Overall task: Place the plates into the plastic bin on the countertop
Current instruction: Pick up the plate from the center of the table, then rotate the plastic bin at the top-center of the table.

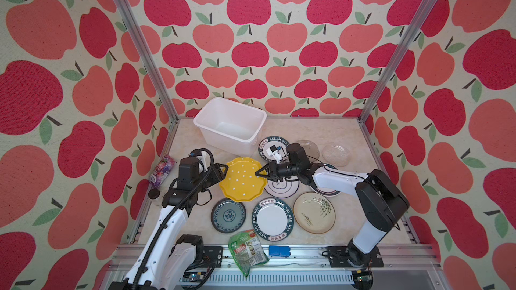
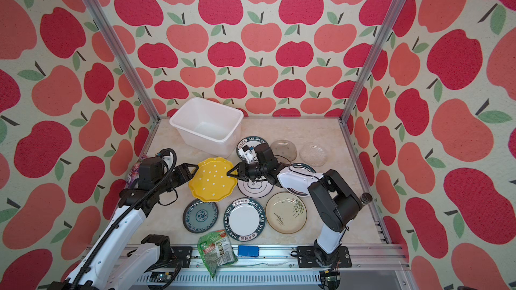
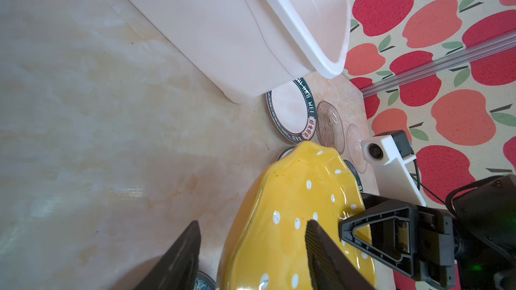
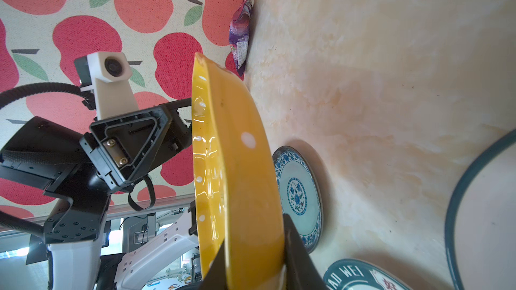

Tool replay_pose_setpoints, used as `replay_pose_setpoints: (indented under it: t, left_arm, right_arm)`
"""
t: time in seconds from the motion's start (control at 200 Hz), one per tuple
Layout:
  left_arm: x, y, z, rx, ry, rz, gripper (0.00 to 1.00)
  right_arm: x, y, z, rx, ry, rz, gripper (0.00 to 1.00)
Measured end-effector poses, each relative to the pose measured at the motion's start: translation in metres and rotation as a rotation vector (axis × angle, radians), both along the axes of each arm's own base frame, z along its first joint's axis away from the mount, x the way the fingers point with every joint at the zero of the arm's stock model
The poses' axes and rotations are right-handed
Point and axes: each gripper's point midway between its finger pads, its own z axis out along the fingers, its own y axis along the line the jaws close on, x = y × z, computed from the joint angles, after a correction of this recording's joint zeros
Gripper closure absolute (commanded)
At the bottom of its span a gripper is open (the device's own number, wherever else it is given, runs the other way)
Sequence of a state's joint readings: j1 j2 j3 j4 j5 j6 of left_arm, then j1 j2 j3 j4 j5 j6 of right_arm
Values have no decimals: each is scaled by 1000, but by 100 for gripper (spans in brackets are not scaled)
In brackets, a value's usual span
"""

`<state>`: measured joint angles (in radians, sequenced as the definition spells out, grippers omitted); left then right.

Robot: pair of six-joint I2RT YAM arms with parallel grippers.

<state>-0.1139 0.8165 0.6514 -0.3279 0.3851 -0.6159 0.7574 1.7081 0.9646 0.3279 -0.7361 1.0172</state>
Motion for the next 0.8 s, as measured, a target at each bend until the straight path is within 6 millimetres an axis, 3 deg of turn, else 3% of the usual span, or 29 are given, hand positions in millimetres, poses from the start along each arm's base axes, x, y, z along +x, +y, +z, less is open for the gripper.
replay_pose_setpoints:
  t: [0.095, 0.2, 0.31, 0.38, 0.59, 0.8]
  left_arm:
    - [-4, 9, 19, 23, -55, 30, 11]
    - [-5, 24, 38, 44, -99, 84, 7]
    - [-12, 39, 42, 63, -104, 145, 0]
    - [-18, 45, 42, 77, -103, 175, 1]
    - [-34, 63, 39, 119, -105, 253, 1]
    - [-23, 68, 12, 159, 0, 260, 1]
  right_arm:
    - [1, -2, 0, -4, 2, -6, 100]
    - [4, -4, -1, -31, 29, -13, 100]
    - [18, 0, 11, -40, 37, -20, 100]
    - [32, 6, 26, -29, 23, -25, 100]
    - [88, 16, 79, 21, -29, -63, 100]
    - [170, 39, 124, 31, -94, -122, 100]
